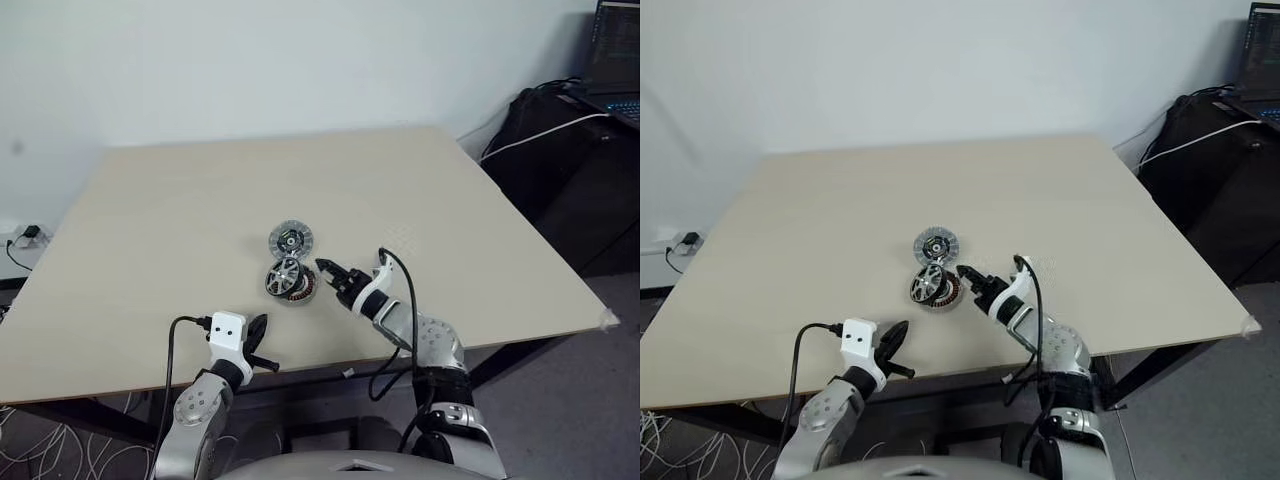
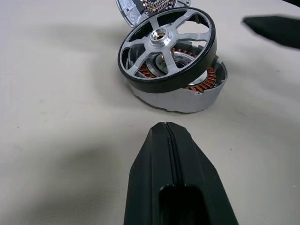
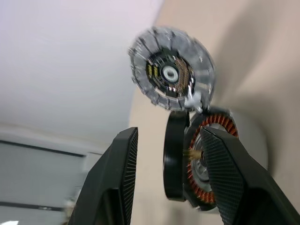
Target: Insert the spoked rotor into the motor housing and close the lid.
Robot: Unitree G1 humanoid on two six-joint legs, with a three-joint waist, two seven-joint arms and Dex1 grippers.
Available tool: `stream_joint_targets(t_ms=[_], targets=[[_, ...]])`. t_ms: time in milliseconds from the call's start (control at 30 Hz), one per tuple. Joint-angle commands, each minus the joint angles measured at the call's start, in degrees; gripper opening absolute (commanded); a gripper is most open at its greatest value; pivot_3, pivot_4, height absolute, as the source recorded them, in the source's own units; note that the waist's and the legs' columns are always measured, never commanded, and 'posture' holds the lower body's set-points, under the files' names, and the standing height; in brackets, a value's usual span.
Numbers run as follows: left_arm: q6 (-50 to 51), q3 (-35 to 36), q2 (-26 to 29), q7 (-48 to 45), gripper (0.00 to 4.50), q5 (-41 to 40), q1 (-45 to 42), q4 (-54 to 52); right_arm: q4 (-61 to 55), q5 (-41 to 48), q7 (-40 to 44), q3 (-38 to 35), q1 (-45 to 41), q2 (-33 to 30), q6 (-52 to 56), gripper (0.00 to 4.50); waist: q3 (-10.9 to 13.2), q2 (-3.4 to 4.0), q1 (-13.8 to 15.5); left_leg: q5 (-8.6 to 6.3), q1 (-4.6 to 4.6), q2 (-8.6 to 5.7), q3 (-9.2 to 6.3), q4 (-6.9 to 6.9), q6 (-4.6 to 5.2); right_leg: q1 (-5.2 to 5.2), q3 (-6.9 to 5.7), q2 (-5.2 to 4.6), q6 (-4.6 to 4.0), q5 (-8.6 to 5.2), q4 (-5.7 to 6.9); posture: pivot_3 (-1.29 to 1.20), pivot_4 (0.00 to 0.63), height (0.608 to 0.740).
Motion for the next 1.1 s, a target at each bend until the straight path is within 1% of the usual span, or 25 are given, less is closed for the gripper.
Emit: stream_joint_targets(t_ms=[33, 67, 100, 133, 167, 233, 267, 333, 433, 533, 667, 767, 867, 1000, 1100], targets=[[-0.9, 0.1, -0.2, -0.2, 0.0, -0.5, -0.8, -1.2, -9.7, -7.0, -0.9, 6.5, 1.4, -1.0, -5.5, 1.91, 0.0, 0.0, 0.0, 0.0, 0.0, 0.0, 0.0, 0.0, 0.0, -0.01, 0.0, 0.0, 0.01, -0.01, 0.0, 0.0, 0.0, 0.74], [-1.0, 0.2, -0.2, -0.2, 0.0, -0.5, -0.8, -1.2, -11.7, -9.1, -0.9, 8.6, 1.9, -1.7, -6.6, 1.74, 0.0, 0.01, 0.0, 0.0, 0.0, 0.0, 0.0, -0.01, -0.01, -0.01, 0.0, 0.0, 0.01, -0.02, 0.0, 0.0, 0.0, 0.74], [-1.0, 0.2, -0.2, -0.2, 0.0, -0.5, -0.9, -1.2, -13.4, -12.0, -1.0, 11.1, 2.3, -2.8, -8.0, 1.46, 0.0, 0.01, -0.1, 0.0, 0.0, 0.01, 0.0, -0.01, -0.01, -0.02, 0.0, 0.0, 0.01, -0.02, 0.0, 0.0, 0.0, 0.74], [-0.9, 0.2, -0.2, -0.2, 0.0, -0.6, -1.0, -1.1, -14.6, -16.3, -1.0, 15.2, 2.4, -4.4, -9.9, 1.12, 0.0, 0.0, -0.1, -0.01, 0.0, 0.01, 0.02, -0.01, -0.01, -0.03, 0.01, 0.0, 0.02, -0.02, 0.0, 0.0, 0.0, 0.74], [-0.9, 0.2, -0.2, -0.2, 0.0, -0.6, -1.1, -1.1, -15.3, -19.4, -1.1, 18.0, 2.5, -5.6, -11.4, 0.84, 0.0, 0.0, -0.1, 0.0, 0.0, 0.02, 0.03, 0.0, -0.02, -0.02, 0.01, 0.0, 0.02, -0.02, 0.0, 0.0, 0.0, 0.74], [-0.8, 0.3, -0.2, 0.0, 0.0, -0.4, -1.4, -0.9, -15.5, -24.6, -1.2, 23.2, 2.3, -7.3, -13.4, 0.12, 0.0, -0.03, -0.1, 0.0, 0.01, 0.01, 0.04, 0.02, -0.03, -0.01, 0.0, 0.0, 0.03, -0.02, 0.0, 0.0, 0.0, 0.74], [-0.9, 0.4, -0.3, 0.2, 0.0, -0.3, -1.5, -0.8, -15.5, -26.2, -1.3, 24.9, 2.2, -7.6, -13.9, 0.01, 0.0, -0.06, 0.0, 0.0, 0.02, 0.01, 0.03, 0.02, -0.03, 0.01, 0.0, 0.0, 0.03, -0.02, 0.0, 0.0, 0.0, 0.74], [-1.2, 1.5, -0.5, 1.6, 0.0, 0.0, -2.1, -0.4, -15.4, -29.5, -1.9, 27.9, 2.1, -7.8, -15.5, 0.01, 0.0, -0.06, 0.1, 0.01, 0.03, 0.02, 0.03, 0.02, -0.04, 0.0, 0.0, 0.0, 0.02, -0.02, 0.01, 0.0, 0.0, 0.74], [-1.0, 5.1, -1.5, 3.9, 0.0, -1.7, -3.3, 0.0, -16.5, -31.6, -0.7, 30.1, 2.9, -8.2, -16.9, 0.01, 0.0, -0.17, 0.4, 0.01, 0.03, 0.01, 0.02, 0.03, -0.03, 0.01, 0.0, 0.0, 0.03, -0.01, 0.0, 0.0, 0.0, 0.74], [0.7, 10.1, -2.2, 4.6, 0.0, -5.9, -5.2, 0.5, -19.3, -33.2, 1.7, 31.8, 5.9, -11.0, -19.1, 0.01, -0.1, -0.32, 0.9, 0.01, 0.02, 0.0, 0.0, 0.03, -0.03, 0.02, -0.02, -0.02, 0.02, -0.01, -0.01, 0.0, 0.0, 0.74], [4.2, 14.7, -1.6, 4.1, 0.0, -10.4, -9.0, 3.4, -24.5, -31.5, 3.5, 30.2, 11.3, -13.6, -19.5, 0.01, -0.1, -0.43, 1.1, 0.0, 0.02, -0.02, -0.04, 0.04, -0.02, 0.06, -0.05, -0.02, 0.02, -0.02, -0.03, 0.0, 0.0, 0.74], [9.0, 19.0, -1.9, 4.6, 0.0, -15.3, -14.0, 8.4, -29.2, -29.3, 5.2, 28.2, 15.9, -15.6, -18.9, 0.01, -0.1, -0.5, 1.1, 0.0, 0.02, -0.01, -0.08, 0.12, -0.03, 0.11, -0.13, 0.0, 0.06, -0.01, -0.02, 0.0, 0.0, 0.74], [11.8, 21.8, -1.6, 4.3, 0.0, -18.3, -19.0, 13.3, -32.2, -27.5, 5.1, 26.2, 19.1, -16.7, -17.7, 0.01, -0.1, -0.65, 1.1, 0.0, 0.04, 0.0, -0.1, 0.21, -0.03, 0.19, -0.17, 0.01, 0.11, 0.01, 0.0, 0.0, 0.0, 0.74], [14.8, 22.9, -1.5, 2.5, 0.0, -21.2, -23.6, 16.1, -33.7, -27.4, 3.7, 24.7, 21.5, -16.7, -16.7, 0.01, 0.0, -1.07, 1.0, 0.0, 0.06, -0.01, -0.09, 0.25, -0.04, 0.23, -0.15, 0.02, 0.17, 0.05, -0.01, 0.0, 0.0, 0.74], [18.0, 22.8, -1.3, 1.3, 0.0, -22.8, -25.2, 16.7, -34.1, -27.7, 2.8, 24.5, 21.9, -16.3, -16.5, 0.01, 0.0, -1.12, 1.0, 0.0, 0.05, -0.01, -0.09, 0.25, -0.04, 0.21, -0.13, 0.02, 0.16, 0.06, -0.02, 0.0, 0.0, 0.74]])
